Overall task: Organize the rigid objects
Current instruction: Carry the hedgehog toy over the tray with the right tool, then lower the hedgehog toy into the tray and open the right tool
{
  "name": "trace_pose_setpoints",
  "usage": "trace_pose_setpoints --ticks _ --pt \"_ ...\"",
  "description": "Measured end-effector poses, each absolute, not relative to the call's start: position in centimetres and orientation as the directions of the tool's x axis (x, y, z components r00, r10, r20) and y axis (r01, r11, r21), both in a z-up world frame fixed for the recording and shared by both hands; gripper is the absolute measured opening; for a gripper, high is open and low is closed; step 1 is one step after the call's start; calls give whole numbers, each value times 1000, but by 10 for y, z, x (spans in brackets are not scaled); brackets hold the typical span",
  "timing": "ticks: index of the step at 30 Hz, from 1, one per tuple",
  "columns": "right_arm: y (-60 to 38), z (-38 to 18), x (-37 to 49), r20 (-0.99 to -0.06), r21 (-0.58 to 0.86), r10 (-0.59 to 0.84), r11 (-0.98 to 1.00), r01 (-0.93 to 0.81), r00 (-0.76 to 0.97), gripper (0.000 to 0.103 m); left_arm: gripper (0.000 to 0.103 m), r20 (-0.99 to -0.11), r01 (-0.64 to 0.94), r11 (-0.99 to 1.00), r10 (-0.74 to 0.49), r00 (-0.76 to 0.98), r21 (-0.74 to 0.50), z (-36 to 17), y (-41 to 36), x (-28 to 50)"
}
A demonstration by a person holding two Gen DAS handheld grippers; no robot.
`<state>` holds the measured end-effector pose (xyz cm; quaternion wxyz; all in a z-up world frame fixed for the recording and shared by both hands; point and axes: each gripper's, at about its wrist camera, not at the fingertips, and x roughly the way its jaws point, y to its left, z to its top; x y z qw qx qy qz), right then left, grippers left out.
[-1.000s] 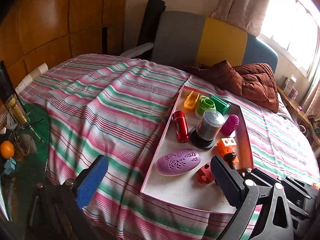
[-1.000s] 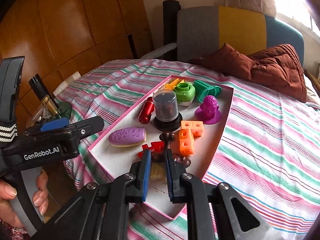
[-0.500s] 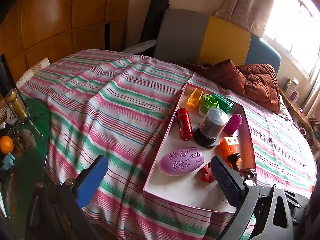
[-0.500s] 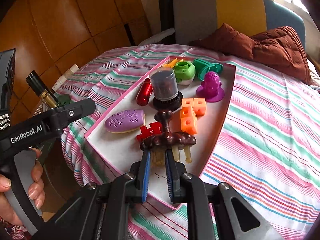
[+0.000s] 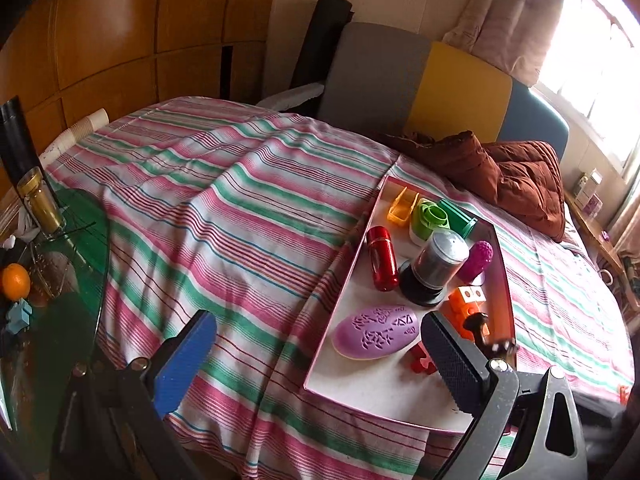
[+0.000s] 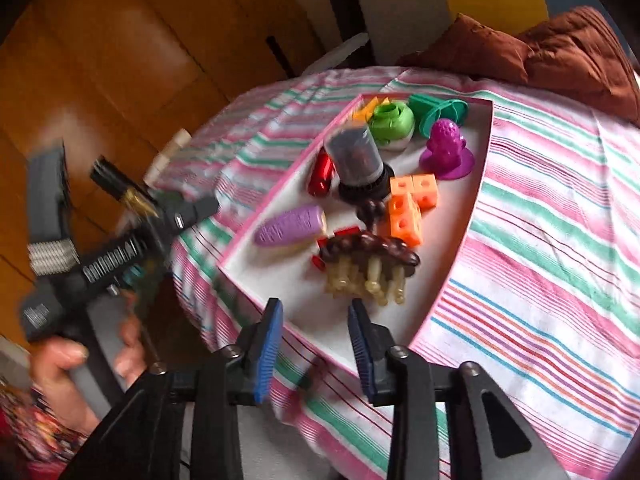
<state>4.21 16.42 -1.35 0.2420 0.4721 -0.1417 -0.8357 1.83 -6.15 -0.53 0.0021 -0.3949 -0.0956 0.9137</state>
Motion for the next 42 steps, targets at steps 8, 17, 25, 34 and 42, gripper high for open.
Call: trace_pose_setpoints --ticks 8,17,25,34,42 --pt "170 0 -14 -759 423 -449 -890 167 -472 36 103 -728 60 -981 95 -679 -185 -5 -60 21" --pt "157 -18 -9 -851 270 -321 -946 178 -416 37 103 -740 21 -983 123 -661 -182 -11 -52 23" --pt "155 -22 4 -823 289 -332 -943 164 -461 39 103 -763 36 -984 110 -637 -172 -8 -45 19" --pt "143 14 25 -779 111 -159 -987 117 -607 42 103 -754 36 -998 19 -657 -56 8 -40 27" --pt "138 16 30 -786 52 -61 -998 33 -615 44 103 -708 69 -998 -49 -704 0 24 -45 35"
